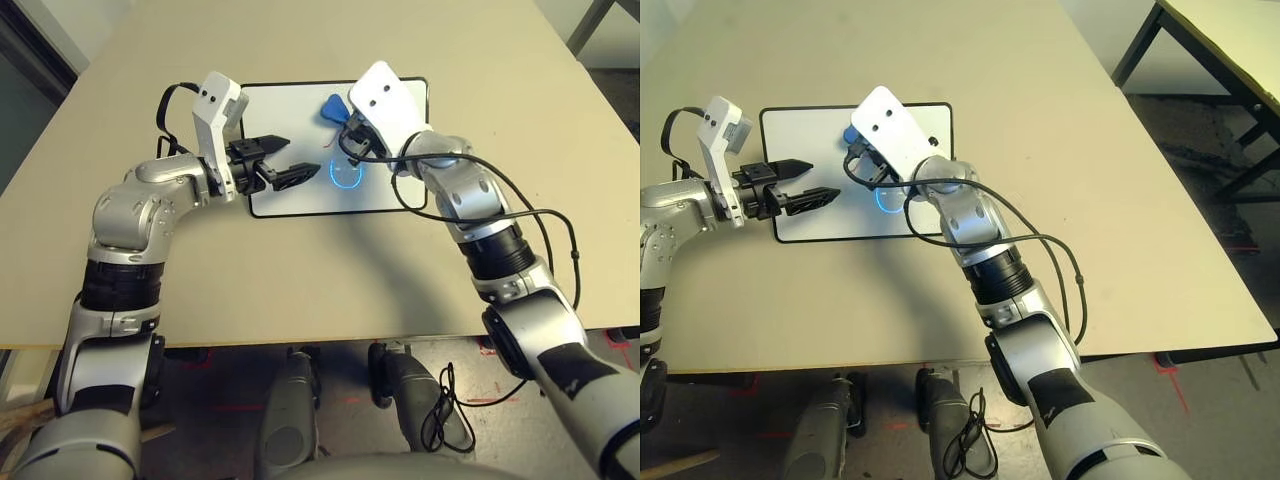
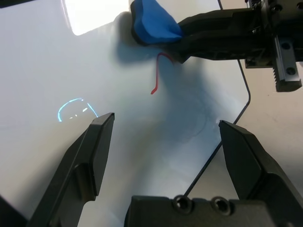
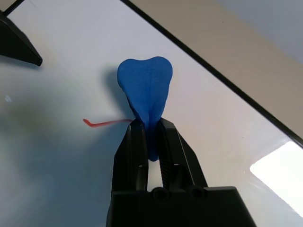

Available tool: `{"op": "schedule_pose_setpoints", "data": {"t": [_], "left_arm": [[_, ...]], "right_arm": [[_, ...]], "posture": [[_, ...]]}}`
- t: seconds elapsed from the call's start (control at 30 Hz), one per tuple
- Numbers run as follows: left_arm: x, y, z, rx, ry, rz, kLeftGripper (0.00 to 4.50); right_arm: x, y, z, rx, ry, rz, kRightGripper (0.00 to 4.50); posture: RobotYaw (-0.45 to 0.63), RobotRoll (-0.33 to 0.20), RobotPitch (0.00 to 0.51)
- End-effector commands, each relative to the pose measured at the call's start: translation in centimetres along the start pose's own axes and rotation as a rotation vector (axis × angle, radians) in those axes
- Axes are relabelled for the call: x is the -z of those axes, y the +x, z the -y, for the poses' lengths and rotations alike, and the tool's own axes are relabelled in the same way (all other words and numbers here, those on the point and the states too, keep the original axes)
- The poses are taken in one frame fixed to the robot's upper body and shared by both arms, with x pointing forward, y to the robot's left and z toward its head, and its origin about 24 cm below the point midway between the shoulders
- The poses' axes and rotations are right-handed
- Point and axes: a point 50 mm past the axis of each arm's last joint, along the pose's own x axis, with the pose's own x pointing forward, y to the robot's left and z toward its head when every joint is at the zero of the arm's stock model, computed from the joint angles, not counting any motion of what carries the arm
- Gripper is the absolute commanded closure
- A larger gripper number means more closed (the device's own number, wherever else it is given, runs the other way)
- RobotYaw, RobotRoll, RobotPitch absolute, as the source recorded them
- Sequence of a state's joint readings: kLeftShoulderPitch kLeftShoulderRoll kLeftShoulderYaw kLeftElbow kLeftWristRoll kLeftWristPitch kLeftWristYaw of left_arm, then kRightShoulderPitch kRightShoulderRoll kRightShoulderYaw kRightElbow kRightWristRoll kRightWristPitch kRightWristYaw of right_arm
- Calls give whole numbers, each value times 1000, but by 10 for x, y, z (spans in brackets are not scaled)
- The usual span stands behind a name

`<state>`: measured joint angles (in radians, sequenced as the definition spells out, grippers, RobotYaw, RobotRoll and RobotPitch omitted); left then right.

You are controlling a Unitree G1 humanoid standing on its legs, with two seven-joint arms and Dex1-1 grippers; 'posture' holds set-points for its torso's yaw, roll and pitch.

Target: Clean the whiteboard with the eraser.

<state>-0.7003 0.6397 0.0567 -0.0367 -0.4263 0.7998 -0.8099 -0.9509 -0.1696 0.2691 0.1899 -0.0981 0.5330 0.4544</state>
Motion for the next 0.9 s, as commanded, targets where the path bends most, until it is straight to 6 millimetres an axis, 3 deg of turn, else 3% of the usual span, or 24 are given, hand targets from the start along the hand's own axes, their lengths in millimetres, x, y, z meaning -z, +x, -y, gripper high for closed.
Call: {"op": "schedule_pose_setpoints", "data": {"t": [0.03, 0.3, 0.53, 0.7, 0.9], "left_arm": [[5, 2, 4, 14, -10, -25, 0], [6, 2, 5, 17, -12, -25, 0], [7, 2, 5, 20, -14, -26, 0], [7, 2, 5, 21, -14, -29, 0], [6, 2, 5, 23, -12, -29, 0]], "right_arm": [[12, 1, -16, -57, 5, -45, 4278], [11, 0, -22, -81, 4, -43, 4278], [5, 3, 10, 27, -6, -34, 4278], [7, 4, 19, 58, -9, -38, 4278], [17, 1, -11, -32, 5, -53, 4279]], "posture": [[80, 0, 253], [79, 0, 253], [78, 0, 255], [78, 0, 255], [82, 0, 252]]}}
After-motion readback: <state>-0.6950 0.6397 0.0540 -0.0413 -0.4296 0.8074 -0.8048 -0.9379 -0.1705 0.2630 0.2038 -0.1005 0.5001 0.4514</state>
